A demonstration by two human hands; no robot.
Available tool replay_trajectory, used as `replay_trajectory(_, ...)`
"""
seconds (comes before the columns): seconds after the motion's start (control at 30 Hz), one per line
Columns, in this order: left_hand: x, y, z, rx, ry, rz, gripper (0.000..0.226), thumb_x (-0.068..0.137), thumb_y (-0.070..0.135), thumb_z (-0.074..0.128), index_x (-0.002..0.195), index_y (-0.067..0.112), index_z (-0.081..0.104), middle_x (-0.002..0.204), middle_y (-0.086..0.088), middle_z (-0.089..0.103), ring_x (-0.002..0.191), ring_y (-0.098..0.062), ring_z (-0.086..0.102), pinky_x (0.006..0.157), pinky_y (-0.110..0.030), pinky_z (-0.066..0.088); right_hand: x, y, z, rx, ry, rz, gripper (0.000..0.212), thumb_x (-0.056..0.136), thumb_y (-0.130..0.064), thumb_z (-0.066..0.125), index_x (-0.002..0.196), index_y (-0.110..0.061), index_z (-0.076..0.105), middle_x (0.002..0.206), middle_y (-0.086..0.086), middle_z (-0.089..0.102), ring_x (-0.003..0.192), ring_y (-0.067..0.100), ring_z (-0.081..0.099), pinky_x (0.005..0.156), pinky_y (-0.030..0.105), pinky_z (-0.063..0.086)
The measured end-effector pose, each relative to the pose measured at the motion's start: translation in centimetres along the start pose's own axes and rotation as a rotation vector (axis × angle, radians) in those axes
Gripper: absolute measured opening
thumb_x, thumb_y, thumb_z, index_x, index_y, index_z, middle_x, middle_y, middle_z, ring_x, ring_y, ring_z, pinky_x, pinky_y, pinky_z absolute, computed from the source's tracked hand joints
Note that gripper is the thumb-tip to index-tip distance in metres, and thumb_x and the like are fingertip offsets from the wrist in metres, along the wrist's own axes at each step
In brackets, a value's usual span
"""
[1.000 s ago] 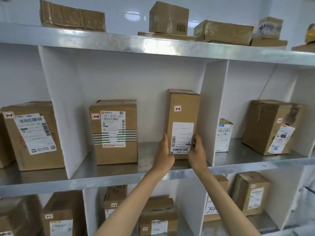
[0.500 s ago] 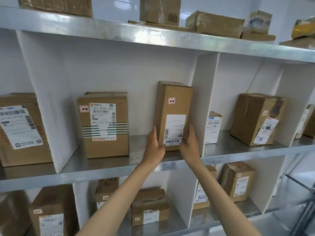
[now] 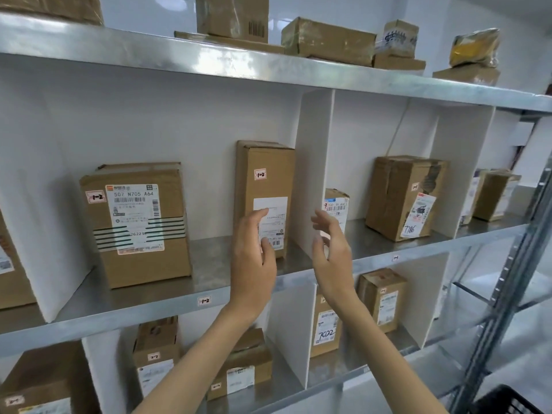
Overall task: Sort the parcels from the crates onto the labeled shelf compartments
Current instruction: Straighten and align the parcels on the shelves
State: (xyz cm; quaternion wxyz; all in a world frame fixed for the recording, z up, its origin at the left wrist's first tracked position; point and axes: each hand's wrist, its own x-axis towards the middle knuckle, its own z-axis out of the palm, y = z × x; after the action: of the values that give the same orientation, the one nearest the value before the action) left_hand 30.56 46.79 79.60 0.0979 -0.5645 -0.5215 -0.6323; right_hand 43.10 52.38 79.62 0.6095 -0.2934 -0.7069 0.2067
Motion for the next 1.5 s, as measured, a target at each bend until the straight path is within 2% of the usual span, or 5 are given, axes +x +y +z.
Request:
replay_trajectory(0.27, -2.7, 4.5, 8.0, 0.007, -0.07, 0.082, 0.046, 0.088, -0.003, 0.048, 0.126, 0.021, 0.044, 0.125, 0.006, 0.048, 0.117, 0.001, 0.043, 0.099, -0.003, 0.029, 1.6, 3.6, -6.9, 0.065, 0.033, 0.061, 0.036, 0.097, -0.002, 0.043, 0.13, -0.018, 0.048, 0.119, -0.001, 0.059, 0.112, 0.007, 0.054, 0.097, 0.03, 0.046)
replay_trajectory(0.43, -3.7, 6.5, 14.4, -0.049, -0.083, 0.01, 0.046, 0.086, -0.008, 0.046, 0.123, 0.018, 0.046, 0.126, 0.001, 0.049, 0.124, -0.012, 0.046, 0.105, -0.026, 0.039, 2.9, 7.4, -11.4, 0.095, -0.052, 0.092, 0.033, 0.097, -0.007, 0.044, 0.125, -0.023, 0.049, 0.116, -0.006, 0.06, 0.107, -0.006, 0.053, 0.086, 0.004, 0.038)
replay_trajectory(0.67, -4.3, 6.9, 20.2, -0.046, -0.092, -0.185, 0.045, 0.091, -0.001, 0.045, 0.128, 0.026, 0.042, 0.138, 0.009, 0.043, 0.132, -0.005, 0.037, 0.111, -0.032, 0.035, 4.3, 13.0, -14.9, 0.157, -0.169, 0.194, 0.035, 0.096, -0.003, 0.043, 0.123, -0.024, 0.051, 0.122, -0.006, 0.059, 0.114, 0.0, 0.052, 0.088, 0.003, 0.038)
replay_trajectory(0.93, -2.5, 5.2, 23.1, -0.016, -0.141, -0.253, 0.049, 0.09, -0.003, 0.045, 0.127, 0.029, 0.042, 0.135, 0.011, 0.042, 0.127, 0.005, 0.036, 0.099, -0.001, 0.028, 5.9, 16.2, -14.9, 0.217, -0.17, 0.237, 0.036, 0.096, 0.0, 0.041, 0.121, -0.024, 0.051, 0.12, -0.003, 0.059, 0.114, 0.005, 0.053, 0.091, 0.008, 0.04)
replay_trajectory(1.5, 0.6, 4.8, 35.9, -0.126, -0.191, -0.207, 0.064, 0.087, -0.009, 0.043, 0.133, 0.036, 0.039, 0.128, 0.017, 0.045, 0.122, 0.009, 0.039, 0.107, -0.029, 0.039, 13.0, 25.2, -22.4, 0.026, 0.261, 0.241, 0.05, 0.089, 0.006, 0.045, 0.13, -0.022, 0.042, 0.129, -0.002, 0.047, 0.119, 0.013, 0.048, 0.103, 0.043, 0.044)
